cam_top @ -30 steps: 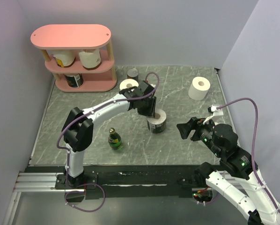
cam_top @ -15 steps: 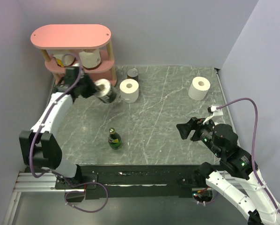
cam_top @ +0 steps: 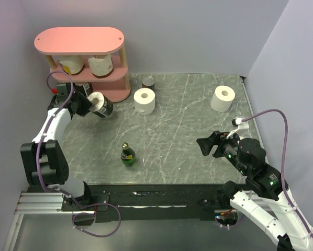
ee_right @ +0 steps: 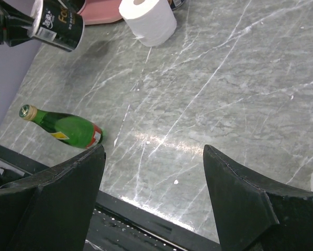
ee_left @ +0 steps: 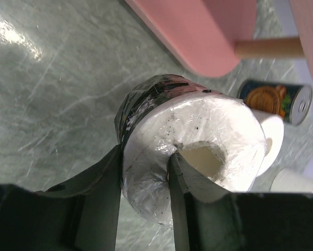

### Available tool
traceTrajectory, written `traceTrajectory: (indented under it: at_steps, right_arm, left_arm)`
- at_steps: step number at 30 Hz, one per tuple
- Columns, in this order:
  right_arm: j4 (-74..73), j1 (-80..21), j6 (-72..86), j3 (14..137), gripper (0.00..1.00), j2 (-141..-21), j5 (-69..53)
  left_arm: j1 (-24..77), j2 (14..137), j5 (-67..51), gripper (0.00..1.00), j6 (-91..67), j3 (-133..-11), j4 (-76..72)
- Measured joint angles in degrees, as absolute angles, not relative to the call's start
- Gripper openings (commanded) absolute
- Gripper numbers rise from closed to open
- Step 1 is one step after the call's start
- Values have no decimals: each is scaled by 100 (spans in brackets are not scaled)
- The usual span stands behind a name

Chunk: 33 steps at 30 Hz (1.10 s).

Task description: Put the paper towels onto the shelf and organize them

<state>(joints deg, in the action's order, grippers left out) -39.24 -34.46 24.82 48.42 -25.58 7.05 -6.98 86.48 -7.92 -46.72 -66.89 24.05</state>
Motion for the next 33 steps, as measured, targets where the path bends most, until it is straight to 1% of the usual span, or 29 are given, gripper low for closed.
traceTrajectory:
  at_steps: [9,25,33]
  right_arm:
    - [-3898,-3446,2482,4845,83,-2655,698]
    - [-3675,-3446,2480,4858,83,-3057,593]
    - [-3597,-3446,2482,4873,82,-3148,521]
  left_arm:
    - [-775,9524,-611,30,-5186,-7266,2150]
    - [-596,10331,-421,31,-5815,-7776,1699]
    - [-351,10398,-165,32,-6060,-7791,1664]
